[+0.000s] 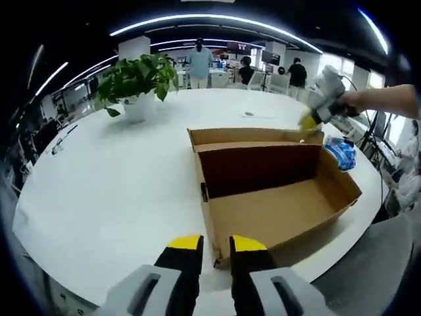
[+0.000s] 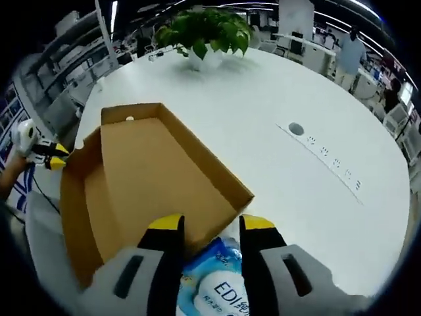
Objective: Operate the shoe box by opening the lid, removing the specified soft item, and placing it in the target area until the item is outside and the box remains undamaged.
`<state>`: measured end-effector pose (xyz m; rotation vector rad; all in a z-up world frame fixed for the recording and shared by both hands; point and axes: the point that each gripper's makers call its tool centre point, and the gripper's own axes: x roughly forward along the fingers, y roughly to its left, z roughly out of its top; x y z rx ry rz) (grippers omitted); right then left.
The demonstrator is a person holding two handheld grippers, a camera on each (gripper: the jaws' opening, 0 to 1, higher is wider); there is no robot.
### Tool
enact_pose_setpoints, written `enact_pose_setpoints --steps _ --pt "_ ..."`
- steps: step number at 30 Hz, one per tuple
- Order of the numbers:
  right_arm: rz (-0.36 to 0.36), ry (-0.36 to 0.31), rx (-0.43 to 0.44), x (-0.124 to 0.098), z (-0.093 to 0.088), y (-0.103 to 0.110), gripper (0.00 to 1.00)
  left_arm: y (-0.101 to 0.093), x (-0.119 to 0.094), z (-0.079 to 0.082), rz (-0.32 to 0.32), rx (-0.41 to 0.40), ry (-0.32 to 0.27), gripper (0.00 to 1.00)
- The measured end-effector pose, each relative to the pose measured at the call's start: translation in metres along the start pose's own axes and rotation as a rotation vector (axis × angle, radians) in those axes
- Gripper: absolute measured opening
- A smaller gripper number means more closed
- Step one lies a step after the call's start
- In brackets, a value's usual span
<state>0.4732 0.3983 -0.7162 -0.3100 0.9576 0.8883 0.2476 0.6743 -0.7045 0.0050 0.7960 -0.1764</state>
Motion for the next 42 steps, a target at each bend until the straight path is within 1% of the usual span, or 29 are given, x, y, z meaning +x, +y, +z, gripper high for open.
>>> enact_pose_setpoints --steps 3,8,11,15,17,19,20,22,31,36,42 --pt "-0.01 0.007 0.034 0.005 -0.003 -0.002 0.29 -0.001 0.0 -0.002 0.0 -0.019 0.009 0.06" --pt "-0.028 0.021 0.134 0.011 -0.007 -0.002 0.26 -0.001 0.002 -0.006 -0.004 -0.07 0.023 0.05" --pt "-0.055 0.028 0.146 0.014 -0.009 -0.004 0.25 -0.001 0.001 -0.006 -0.007 -0.076 0.025 0.05" --pt "-0.066 0.031 0.182 0.017 -0.009 -0.005 0.23 -0.001 0.002 -0.007 -0.009 -0.078 0.03 0.05" --pt "-0.074 0.032 0.203 0.019 -0.009 -0.007 0.2 -0.001 0.002 -0.007 -0.009 -0.083 0.033 0.04" --pt "-0.089 0.036 0.219 0.02 -0.01 -0.009 0.14 -0.001 0.002 -0.007 -0.01 -0.087 0.036 0.04" --pt "-0.113 0.043 0.227 0.02 -0.012 -0.013 0.12 -0.001 0.002 -0.007 -0.009 -0.087 0.037 0.04" --pt "-0.117 0.036 0.244 0.02 -0.011 -0.013 0.11 -0.001 0.002 -0.007 -0.01 -0.081 0.039 0.04" --pt "-0.147 0.03 0.225 0.013 -0.011 -0.01 0.07 -0.001 0.003 -0.008 -0.02 -0.089 0.04 0.04" --pt "-0.154 0.019 0.221 0.011 -0.006 -0.015 0.06 -0.001 0.003 -0.008 -0.019 -0.094 0.037 0.04" --pt "-0.164 -0.001 0.212 0.004 -0.001 -0.015 0.05 -0.001 0.003 -0.008 -0.022 -0.101 0.034 0.04"
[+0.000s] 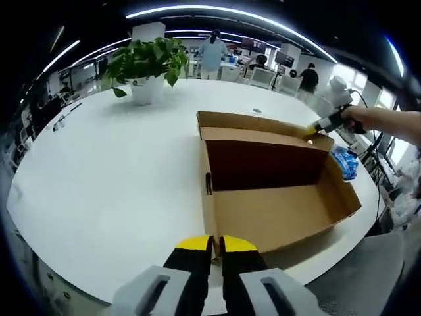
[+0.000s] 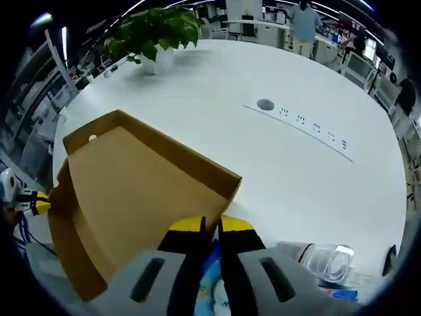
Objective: Operate the shoe box by opening the lid, removing the specified soft item, and placing it in the target area until the item is outside and the box remains undamaged.
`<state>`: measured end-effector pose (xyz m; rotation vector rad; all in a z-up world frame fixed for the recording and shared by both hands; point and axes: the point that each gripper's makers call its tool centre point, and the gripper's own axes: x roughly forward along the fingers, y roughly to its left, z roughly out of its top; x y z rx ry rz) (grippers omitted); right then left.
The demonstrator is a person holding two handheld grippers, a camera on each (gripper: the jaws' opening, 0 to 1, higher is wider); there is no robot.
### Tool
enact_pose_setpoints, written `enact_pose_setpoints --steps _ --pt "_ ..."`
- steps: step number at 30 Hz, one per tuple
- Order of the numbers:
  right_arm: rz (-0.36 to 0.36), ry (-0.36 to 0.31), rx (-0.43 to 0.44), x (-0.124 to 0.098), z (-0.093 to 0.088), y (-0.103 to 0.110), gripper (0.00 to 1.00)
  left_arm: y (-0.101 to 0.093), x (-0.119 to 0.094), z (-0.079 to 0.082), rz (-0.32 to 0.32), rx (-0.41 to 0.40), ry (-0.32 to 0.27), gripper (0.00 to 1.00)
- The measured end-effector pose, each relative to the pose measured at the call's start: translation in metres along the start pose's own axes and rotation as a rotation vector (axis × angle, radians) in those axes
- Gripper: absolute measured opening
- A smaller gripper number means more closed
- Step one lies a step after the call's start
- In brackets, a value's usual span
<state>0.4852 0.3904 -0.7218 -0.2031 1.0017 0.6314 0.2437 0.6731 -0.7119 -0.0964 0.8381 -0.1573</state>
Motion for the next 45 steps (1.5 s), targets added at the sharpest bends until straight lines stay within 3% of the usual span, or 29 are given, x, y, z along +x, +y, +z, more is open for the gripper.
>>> enact_pose_setpoints --steps 10,16,45 --pt "-0.02 -0.038 -0.016 -0.015 0.006 0.002 0.04 0.0 0.0 0.0 0.001 0.01 0.0 0.04" --pt "-0.039 -0.053 -0.07 -0.027 0.006 0.004 0.04 -0.002 -0.001 0.0 0.003 0.011 0.001 0.04" --pt "-0.066 -0.234 -0.119 -0.086 0.02 0.024 0.02 -0.008 -0.005 0.0 -0.001 0.034 0.004 0.04"
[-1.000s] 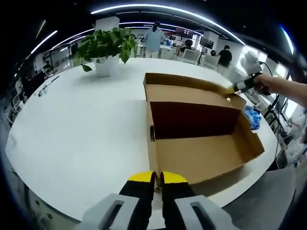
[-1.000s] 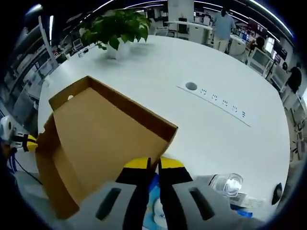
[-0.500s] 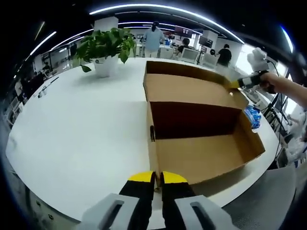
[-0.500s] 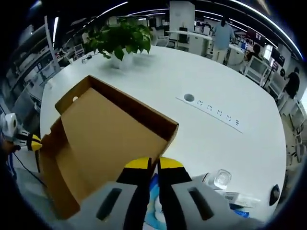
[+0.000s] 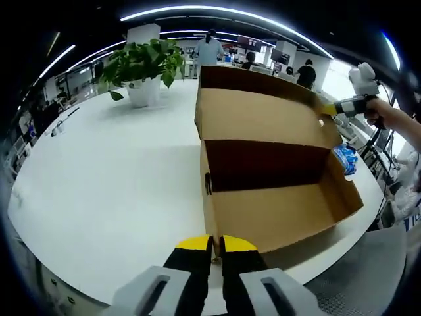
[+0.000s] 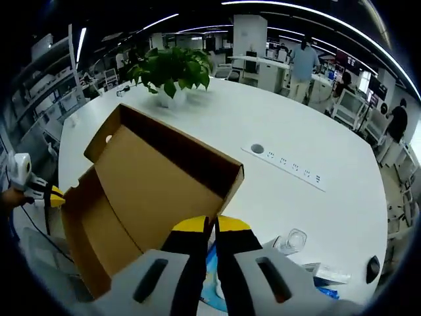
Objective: Operate the shoe box by opening the lid, removing the specified soft item, and placing it in the target area until the item is outside and the box remains undamaged.
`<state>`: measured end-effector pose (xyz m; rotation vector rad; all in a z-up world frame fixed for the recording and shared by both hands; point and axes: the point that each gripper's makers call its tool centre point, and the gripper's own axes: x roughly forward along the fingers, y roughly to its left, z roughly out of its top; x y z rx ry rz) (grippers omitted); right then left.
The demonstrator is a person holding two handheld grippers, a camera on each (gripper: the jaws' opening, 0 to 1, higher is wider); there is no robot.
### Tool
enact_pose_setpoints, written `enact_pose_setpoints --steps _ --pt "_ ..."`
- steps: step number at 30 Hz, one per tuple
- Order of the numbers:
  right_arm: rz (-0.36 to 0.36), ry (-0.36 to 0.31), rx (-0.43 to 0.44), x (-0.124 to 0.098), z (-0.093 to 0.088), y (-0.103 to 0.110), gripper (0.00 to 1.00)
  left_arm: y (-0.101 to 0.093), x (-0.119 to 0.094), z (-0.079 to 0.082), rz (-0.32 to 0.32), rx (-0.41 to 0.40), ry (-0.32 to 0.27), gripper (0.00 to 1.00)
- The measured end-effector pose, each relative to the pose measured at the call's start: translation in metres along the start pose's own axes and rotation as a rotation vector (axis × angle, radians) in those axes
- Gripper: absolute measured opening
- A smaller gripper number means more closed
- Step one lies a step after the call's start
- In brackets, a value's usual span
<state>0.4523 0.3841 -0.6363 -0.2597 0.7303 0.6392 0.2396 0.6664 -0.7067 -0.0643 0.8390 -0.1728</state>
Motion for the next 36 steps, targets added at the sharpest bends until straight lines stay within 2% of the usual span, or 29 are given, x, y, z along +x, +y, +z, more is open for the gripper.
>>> enact_pose_setpoints --steps 13,31,36 --pt "-0.026 -0.079 -0.034 -0.027 0.002 0.014 0.01 0.0 0.001 0.001 -0.003 0.009 -0.003 0.05" --pt "-0.07 -0.167 -0.095 -0.06 -0.01 0.038 0.01 0.001 0.001 0.001 -0.001 0.035 -0.005 0.05" --pt "-0.072 -0.182 -0.086 -0.067 -0.015 0.044 0.01 0.0 0.0 0.001 -0.006 0.029 -0.011 0.05"
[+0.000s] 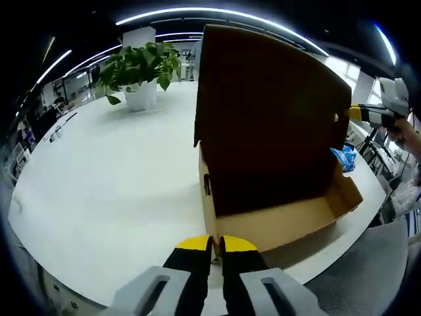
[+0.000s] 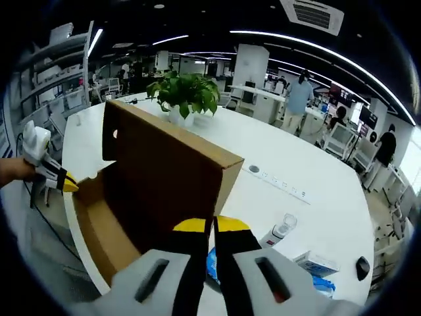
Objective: Operate the shoe box by opening the lid, removing the specified soft item, and placing it in the target area until the item is outside and the box remains undamaged.
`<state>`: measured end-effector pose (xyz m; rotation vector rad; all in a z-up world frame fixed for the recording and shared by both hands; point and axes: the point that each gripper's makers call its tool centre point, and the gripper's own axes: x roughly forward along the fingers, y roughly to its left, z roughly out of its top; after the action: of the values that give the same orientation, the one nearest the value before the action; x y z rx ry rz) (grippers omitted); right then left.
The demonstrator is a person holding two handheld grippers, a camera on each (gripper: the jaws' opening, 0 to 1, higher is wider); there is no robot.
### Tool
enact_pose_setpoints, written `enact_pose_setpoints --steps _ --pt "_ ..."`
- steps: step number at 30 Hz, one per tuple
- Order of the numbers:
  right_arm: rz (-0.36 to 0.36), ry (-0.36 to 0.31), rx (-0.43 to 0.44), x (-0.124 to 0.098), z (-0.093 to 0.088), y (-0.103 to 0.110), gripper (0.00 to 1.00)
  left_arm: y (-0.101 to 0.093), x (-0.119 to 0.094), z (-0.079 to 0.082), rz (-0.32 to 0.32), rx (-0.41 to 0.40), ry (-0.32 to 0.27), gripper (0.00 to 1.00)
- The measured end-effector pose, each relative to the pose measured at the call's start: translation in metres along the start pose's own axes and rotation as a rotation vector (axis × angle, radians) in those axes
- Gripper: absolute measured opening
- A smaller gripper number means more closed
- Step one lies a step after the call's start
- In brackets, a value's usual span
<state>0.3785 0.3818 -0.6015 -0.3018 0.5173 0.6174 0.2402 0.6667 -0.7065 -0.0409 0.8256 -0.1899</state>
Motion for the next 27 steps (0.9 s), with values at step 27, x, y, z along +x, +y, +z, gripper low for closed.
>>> enact_pose_setpoints --steps 27 --pt "0.002 -0.083 0.078 -0.026 -0.027 0.032 0.03 -0.001 -0.003 0.004 0.005 0.048 -0.036 0.07"
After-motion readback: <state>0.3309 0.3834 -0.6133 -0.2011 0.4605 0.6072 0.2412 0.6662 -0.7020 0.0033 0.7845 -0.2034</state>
